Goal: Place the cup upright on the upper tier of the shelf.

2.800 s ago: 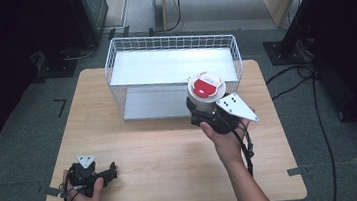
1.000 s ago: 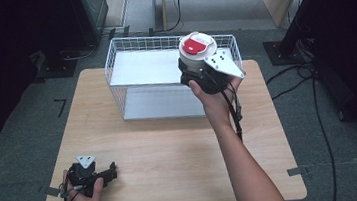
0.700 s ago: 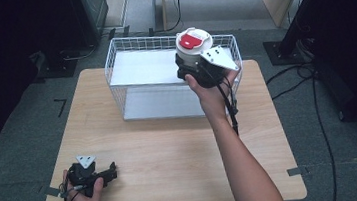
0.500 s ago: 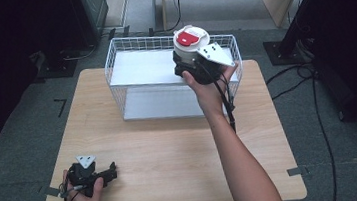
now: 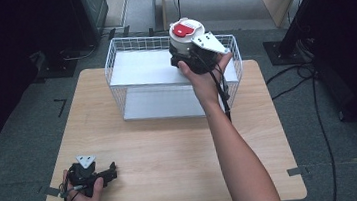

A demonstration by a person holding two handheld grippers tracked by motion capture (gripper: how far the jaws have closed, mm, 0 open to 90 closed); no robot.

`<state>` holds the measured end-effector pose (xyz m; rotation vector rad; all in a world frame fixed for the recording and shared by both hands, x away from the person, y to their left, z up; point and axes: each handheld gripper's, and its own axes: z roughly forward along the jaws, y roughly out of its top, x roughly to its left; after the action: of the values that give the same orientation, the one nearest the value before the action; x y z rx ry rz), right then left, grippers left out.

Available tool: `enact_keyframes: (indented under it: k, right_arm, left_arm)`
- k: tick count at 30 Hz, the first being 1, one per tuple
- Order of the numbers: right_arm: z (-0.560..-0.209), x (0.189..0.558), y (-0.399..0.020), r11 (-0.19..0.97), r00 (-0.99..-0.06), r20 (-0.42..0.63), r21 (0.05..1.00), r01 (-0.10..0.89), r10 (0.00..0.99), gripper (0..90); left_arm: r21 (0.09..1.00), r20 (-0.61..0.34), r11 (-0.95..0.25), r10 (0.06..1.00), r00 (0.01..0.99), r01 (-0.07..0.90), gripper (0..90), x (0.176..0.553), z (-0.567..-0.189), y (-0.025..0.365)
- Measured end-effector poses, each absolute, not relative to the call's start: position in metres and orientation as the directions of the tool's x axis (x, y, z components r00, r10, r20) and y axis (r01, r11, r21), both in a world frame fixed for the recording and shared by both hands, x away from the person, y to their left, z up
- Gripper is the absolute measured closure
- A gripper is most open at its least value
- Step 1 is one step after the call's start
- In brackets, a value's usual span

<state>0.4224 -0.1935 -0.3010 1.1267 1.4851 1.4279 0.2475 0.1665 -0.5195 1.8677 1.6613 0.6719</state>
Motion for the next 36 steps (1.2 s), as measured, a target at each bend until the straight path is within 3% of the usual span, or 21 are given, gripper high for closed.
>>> enact_keyframes:
  k: [25, 36]
  right_arm:
    - [-0.309, 0.453, -0.192, -0.044, -0.297, 0.083, 0.99, 0.137, 0.951, 7.9]
    - [-0.3, 0.447, -0.195, -0.033, -0.297, 0.071, 0.991, 0.129, 0.952, 0.4]
  left_arm:
    - [0.687, 0.009, -0.088, 0.994, 0.113, 0.721, 0.0, 0.247, -0.52, 0.166]
    - [0.688, 0.012, -0.09, 0.993, 0.113, 0.72, 0.0, 0.248, -0.52, 0.167]
